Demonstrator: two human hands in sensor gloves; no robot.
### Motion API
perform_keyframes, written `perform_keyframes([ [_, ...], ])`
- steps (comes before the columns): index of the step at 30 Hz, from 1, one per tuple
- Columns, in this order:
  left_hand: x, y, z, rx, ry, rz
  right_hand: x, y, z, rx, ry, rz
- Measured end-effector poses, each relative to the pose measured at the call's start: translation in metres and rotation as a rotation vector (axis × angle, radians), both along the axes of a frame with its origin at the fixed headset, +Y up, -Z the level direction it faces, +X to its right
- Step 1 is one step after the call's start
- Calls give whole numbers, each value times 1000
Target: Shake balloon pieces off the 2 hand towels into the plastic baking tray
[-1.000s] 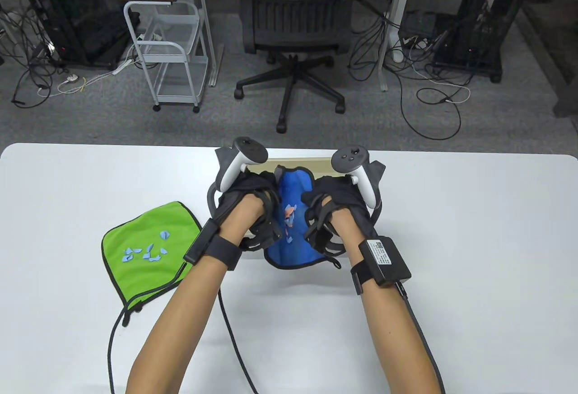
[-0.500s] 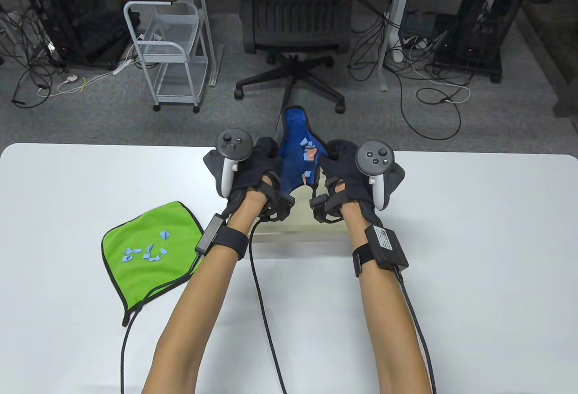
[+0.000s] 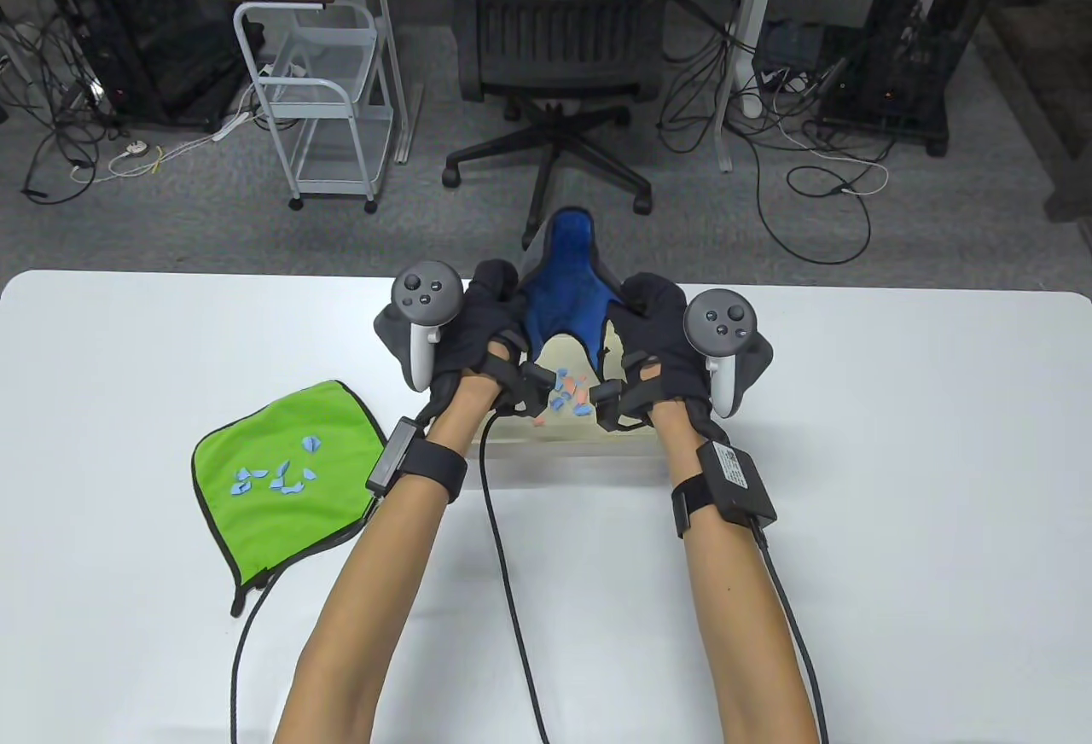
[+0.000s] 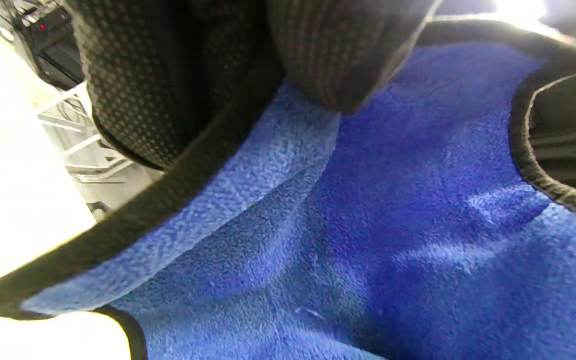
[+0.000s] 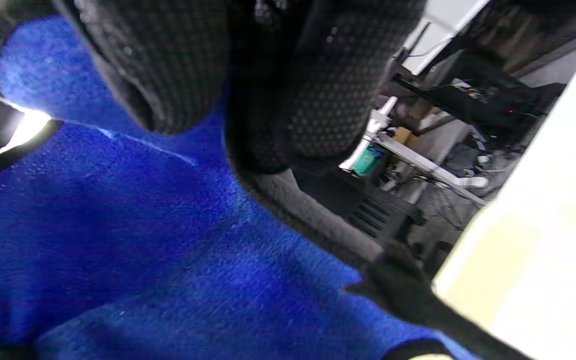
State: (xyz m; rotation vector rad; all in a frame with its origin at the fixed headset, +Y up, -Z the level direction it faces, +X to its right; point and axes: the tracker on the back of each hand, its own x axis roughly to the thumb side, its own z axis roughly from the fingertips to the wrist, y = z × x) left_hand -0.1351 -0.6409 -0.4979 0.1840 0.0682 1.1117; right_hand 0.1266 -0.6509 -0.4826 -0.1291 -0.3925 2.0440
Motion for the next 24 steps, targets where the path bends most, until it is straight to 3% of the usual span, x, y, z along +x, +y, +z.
perform_keyframes([
  [3,2,15,3,24,-14,-7,-3,20,5,57,1,10],
  [6,4,11,7,29,-13,-32,-6,15,8,67,2,39],
  [12,6,-42,14,-69,-32,-120,-10,-37,9,-60,23,108],
  [15,5,-56,17,-92,-43,-108,-10,-42,8,-75,27,96],
  [18,3,-59,20,-94,-60,-107,-11,-30,8,-58,25,79],
  [24,-5,-64,41,-136,-143,-62,-16,19,9,9,10,63],
])
